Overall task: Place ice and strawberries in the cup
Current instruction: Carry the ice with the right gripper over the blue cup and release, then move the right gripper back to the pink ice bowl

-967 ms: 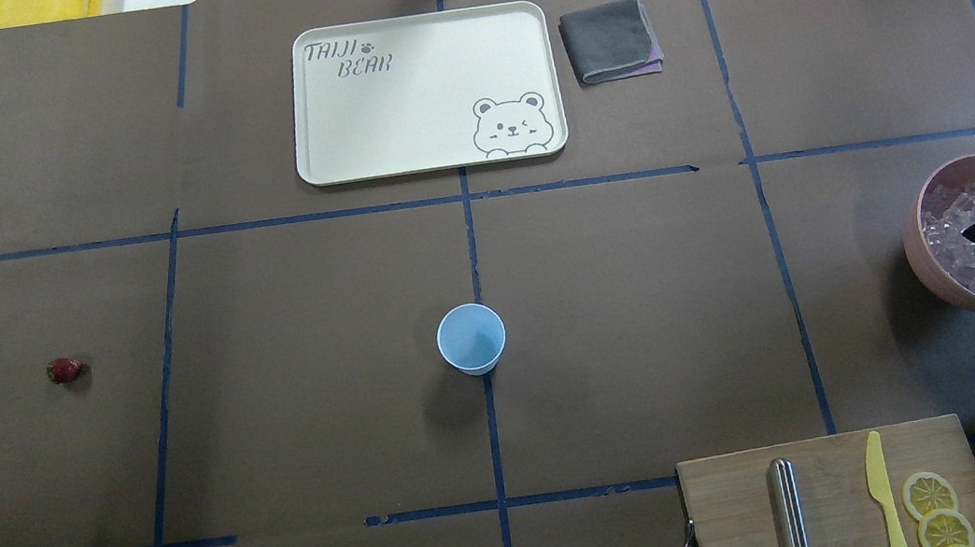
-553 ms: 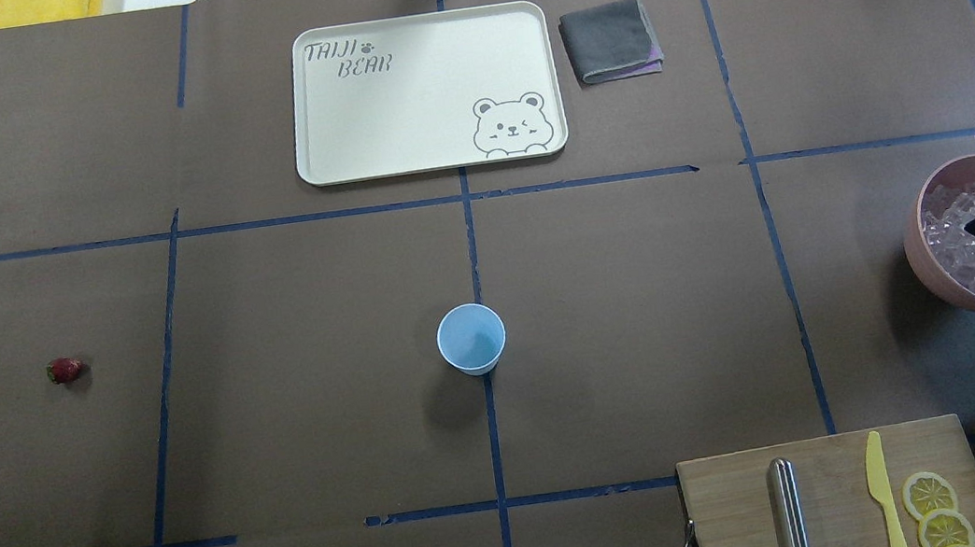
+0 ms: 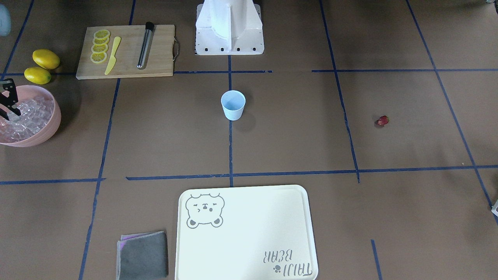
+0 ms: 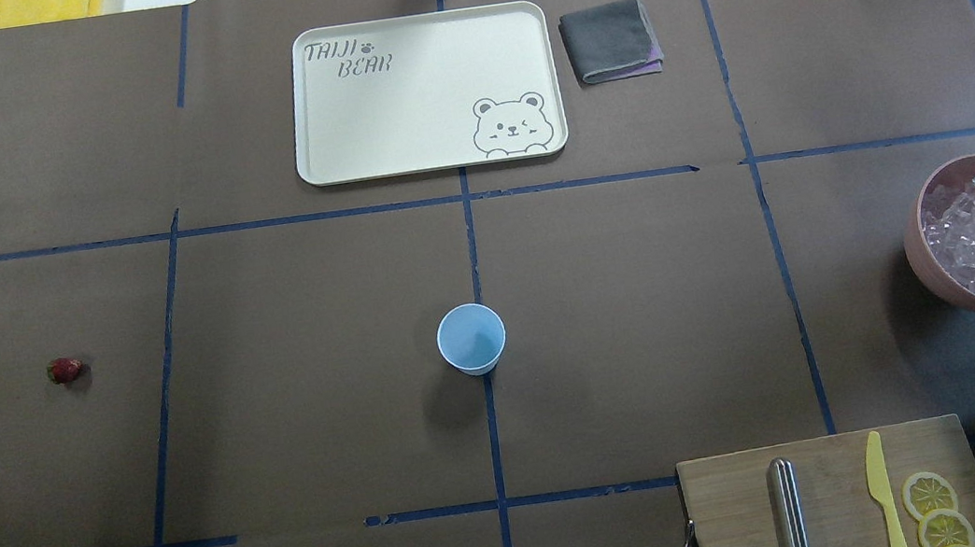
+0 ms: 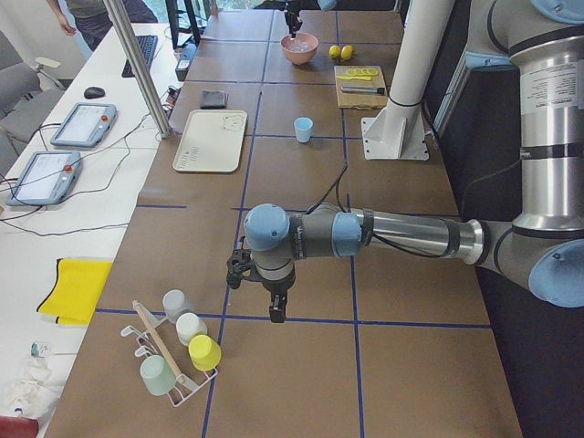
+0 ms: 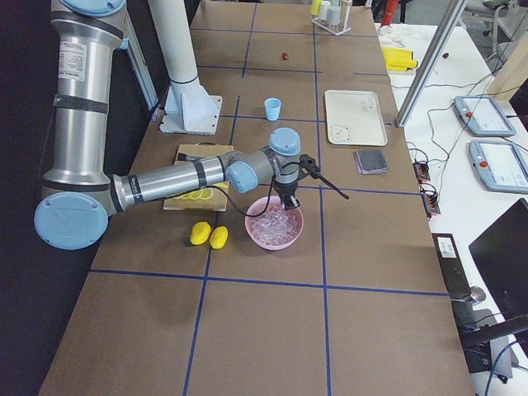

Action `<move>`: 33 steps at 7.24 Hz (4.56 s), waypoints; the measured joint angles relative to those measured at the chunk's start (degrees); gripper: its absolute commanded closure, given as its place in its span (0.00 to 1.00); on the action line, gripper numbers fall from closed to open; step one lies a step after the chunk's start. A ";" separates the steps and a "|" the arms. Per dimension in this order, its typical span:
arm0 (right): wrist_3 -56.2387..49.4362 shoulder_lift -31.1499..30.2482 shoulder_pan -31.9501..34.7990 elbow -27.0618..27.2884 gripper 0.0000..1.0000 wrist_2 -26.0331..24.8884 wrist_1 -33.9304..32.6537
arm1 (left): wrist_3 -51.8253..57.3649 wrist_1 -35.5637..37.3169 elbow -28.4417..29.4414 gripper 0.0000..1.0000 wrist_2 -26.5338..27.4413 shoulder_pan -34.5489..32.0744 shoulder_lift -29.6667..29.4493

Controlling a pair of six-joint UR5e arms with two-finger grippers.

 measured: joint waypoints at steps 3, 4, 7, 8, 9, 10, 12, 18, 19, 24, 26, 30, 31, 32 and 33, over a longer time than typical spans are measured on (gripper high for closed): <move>21.22 7.47 -3.50 3.45 1.00 -0.09 -1.69 | 0.07 -0.15 -0.29 0.00 0.00 0.05 -0.09; 28.12 10.50 -6.55 5.14 1.00 -0.62 -3.28 | 0.12 -0.18 -0.29 0.00 0.04 0.07 -0.20; 44.68 25.12 -19.47 8.97 1.00 -9.26 -17.24 | 0.13 -0.15 -0.35 0.00 0.05 0.11 -0.49; 48.74 30.91 -24.83 8.92 1.00 -14.05 -22.93 | 0.10 -0.11 -0.39 0.00 0.01 0.13 -0.52; 52.53 36.06 -29.73 7.97 1.00 -18.47 -27.00 | 0.09 -0.11 -0.40 0.00 0.01 0.16 -0.52; 56.05 40.45 -33.81 5.67 1.00 -22.41 -28.78 | 0.08 -0.14 -0.42 0.00 0.02 0.18 -0.53; 61.03 47.43 -39.78 -1.39 1.00 -28.46 -29.45 | 0.13 -0.16 -0.42 0.00 -0.01 0.19 -0.53; 63.04 53.85 -44.71 -13.18 0.01 -33.75 -26.26 | 0.08 -0.11 -0.37 0.00 -0.88 0.40 -0.53; 62.41 53.68 -44.76 -13.17 0.01 -33.81 -26.19 | 0.08 -0.10 -0.34 0.00 -1.11 0.43 -0.53; 60.24 51.34 -43.00 -10.12 0.01 -32.89 -26.47 | 0.08 -0.16 -0.41 0.00 -1.25 0.46 -0.53; 55.24 46.77 -39.82 -5.35 0.01 -30.31 -26.74 | 0.08 -0.16 -0.41 0.00 -1.25 0.51 -0.53; 38.12 29.72 -30.13 10.15 0.00 -22.63 -26.27 | 0.08 -0.12 -0.30 0.00 -1.25 0.98 -0.53; 36.45 26.30 -28.58 12.23 0.00 -22.21 -26.18 | 0.08 -0.12 -0.27 0.00 -1.27 1.26 -0.53; 34.95 23.27 -26.93 13.50 0.00 -21.64 -26.12 | 0.06 -0.10 -0.26 0.00 -1.29 1.44 -0.53; 33.08 20.33 -24.46 14.58 0.00 -20.40 -26.06 | 0.02 -0.09 -0.25 0.00 -1.27 1.51 -0.53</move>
